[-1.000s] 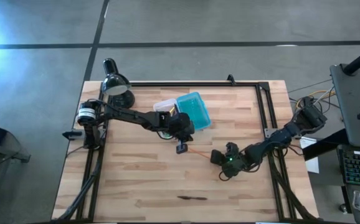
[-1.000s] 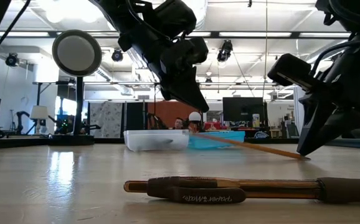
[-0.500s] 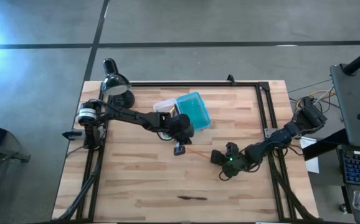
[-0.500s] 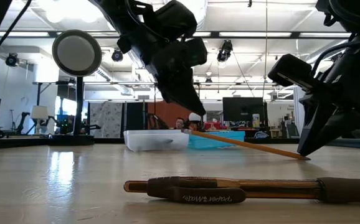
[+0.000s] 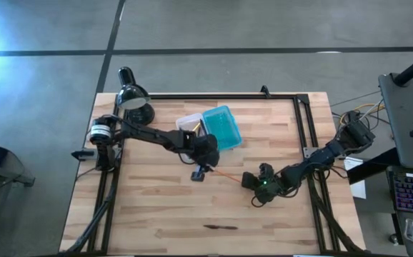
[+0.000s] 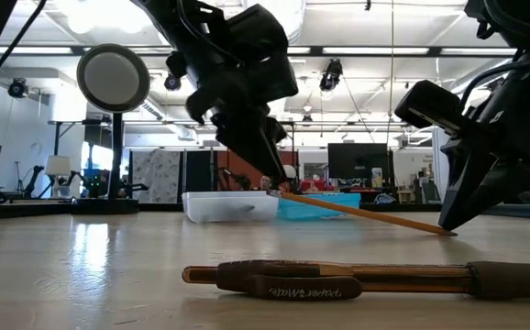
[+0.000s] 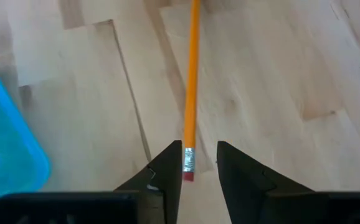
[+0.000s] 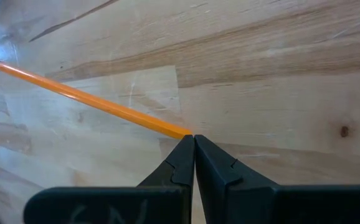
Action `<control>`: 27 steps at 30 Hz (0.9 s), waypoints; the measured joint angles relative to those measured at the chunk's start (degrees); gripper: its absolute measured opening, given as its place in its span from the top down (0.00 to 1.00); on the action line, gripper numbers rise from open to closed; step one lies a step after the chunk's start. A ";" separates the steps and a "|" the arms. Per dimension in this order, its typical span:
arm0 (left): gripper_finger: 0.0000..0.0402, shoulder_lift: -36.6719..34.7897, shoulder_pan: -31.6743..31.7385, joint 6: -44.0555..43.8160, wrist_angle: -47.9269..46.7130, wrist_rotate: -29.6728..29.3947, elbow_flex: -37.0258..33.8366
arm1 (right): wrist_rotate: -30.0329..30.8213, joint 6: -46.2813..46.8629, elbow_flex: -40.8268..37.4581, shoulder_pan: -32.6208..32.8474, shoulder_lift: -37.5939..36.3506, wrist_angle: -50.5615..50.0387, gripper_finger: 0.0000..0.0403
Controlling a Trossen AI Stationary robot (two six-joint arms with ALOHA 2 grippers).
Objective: Pick & place school supplies into a supply box
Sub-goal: Put the orange pencil into the supply box
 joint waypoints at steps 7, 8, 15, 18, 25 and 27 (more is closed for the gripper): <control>0.79 0.66 -0.44 2.64 1.81 -1.66 -0.59 | -0.06 0.00 -0.07 0.00 0.00 -0.02 0.98; 0.79 0.95 -0.44 2.64 1.64 -1.75 -0.63 | -0.07 0.00 -0.09 0.00 0.00 -0.02 0.98; 0.79 2.28 -0.46 2.82 1.88 -2.78 -0.65 | -0.26 0.00 -0.15 0.00 0.00 -0.02 0.98; 0.79 2.86 -0.46 3.16 1.92 -3.65 -0.66 | -0.30 0.00 -0.15 0.00 0.00 -0.04 0.98; 0.79 3.33 -0.46 3.16 2.12 -3.67 -0.66 | -0.46 0.09 -0.20 0.00 0.00 -0.07 0.98; 0.79 3.33 -0.46 3.16 2.16 -3.67 -0.63 | -0.50 0.13 -0.20 0.00 0.00 -0.07 0.98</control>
